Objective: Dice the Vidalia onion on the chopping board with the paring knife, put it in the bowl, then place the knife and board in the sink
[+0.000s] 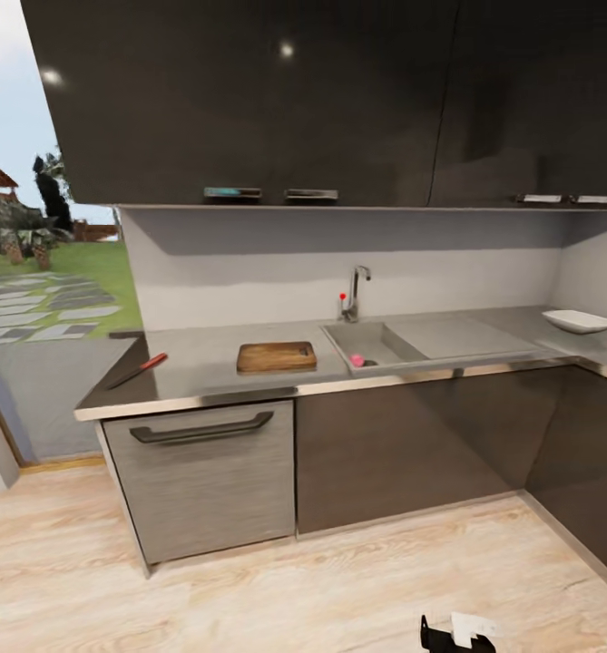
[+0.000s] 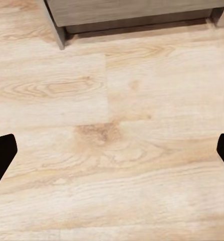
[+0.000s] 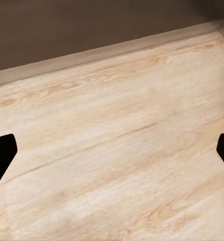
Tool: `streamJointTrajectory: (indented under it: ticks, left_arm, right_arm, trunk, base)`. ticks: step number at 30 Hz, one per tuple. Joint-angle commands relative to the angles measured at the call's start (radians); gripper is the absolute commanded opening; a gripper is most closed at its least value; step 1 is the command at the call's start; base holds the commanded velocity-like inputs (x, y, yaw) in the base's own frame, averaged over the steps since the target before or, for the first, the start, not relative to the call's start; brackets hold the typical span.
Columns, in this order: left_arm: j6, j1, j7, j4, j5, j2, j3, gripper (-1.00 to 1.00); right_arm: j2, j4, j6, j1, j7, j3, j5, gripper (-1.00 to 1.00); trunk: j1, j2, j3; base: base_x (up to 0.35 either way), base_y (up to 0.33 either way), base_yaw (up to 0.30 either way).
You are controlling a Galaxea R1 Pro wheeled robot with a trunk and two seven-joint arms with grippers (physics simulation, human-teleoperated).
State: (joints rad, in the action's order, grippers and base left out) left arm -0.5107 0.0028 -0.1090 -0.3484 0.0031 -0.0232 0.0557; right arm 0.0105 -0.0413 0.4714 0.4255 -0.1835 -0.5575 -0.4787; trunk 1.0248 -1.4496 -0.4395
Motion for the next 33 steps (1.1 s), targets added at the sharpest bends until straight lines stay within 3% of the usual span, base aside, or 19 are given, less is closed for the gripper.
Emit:
streamJointTrajectory:
  ticks: [1,9,33]
  left_arm:
    - [-0.002,0.0,-0.001,0.001,0.0,0.001,0.001,1.0]
    - [-0.002,0.0,-0.001,0.005,0.0,0.002,0.001,1.0]
    - [-0.002,0.0,-0.001,0.006,0.0,0.002,0.001,1.0]
  right_arm:
    - [0.0,0.003,0.003,0.001,-0.005,-0.006,-0.011,1.0]
    - [-0.005,0.004,0.001,0.001,-0.005,-0.006,-0.011,1.0]
    - [-0.006,0.012,0.0,0.001,-0.005,-0.006,-0.011,1.0]
  trunk:
    - [0.0,0.0,0.0]
    - [0.0,0.0,0.008]
    - [0.0,0.0,0.007]
  base:
    - [0.156,-0.277,-0.176]
    - [0.169,-0.277,-0.137]
    - [0.157,-0.283,-0.003]
